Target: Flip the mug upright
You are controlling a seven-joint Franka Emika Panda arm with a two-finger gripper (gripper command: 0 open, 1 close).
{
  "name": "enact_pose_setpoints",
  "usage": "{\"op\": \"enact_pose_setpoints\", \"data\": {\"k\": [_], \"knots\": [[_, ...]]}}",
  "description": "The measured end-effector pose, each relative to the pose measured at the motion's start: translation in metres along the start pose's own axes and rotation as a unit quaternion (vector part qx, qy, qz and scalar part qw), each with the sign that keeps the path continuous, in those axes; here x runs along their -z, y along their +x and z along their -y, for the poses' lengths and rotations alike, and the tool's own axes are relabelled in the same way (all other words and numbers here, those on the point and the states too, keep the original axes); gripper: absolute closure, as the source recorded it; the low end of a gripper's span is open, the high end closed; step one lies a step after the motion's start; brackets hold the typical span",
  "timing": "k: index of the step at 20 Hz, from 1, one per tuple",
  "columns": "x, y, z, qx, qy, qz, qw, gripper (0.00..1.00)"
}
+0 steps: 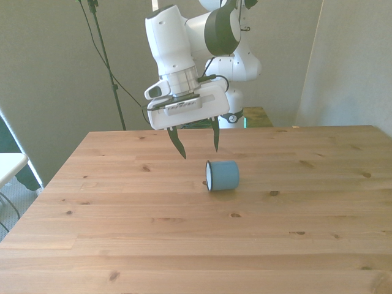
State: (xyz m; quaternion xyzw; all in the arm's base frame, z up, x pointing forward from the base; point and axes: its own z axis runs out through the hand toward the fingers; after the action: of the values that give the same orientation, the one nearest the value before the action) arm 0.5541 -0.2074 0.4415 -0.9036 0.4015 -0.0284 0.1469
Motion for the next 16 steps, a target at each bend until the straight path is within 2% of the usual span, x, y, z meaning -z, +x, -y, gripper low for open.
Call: {"op": "enact_pose_setpoints", "data": {"k": [6, 11, 16], "knots": [[-0.029, 0.005, 0.008, 0.013, 0.028, 0.062, 0.9976, 0.00], [-0.047, -0.001, 0.024, 0.043, 0.049, 0.119, 0.9908, 0.00], [-0.057, 0.002, 0.017, 0.062, 0.054, 0.135, 0.9874, 0.00]]}}
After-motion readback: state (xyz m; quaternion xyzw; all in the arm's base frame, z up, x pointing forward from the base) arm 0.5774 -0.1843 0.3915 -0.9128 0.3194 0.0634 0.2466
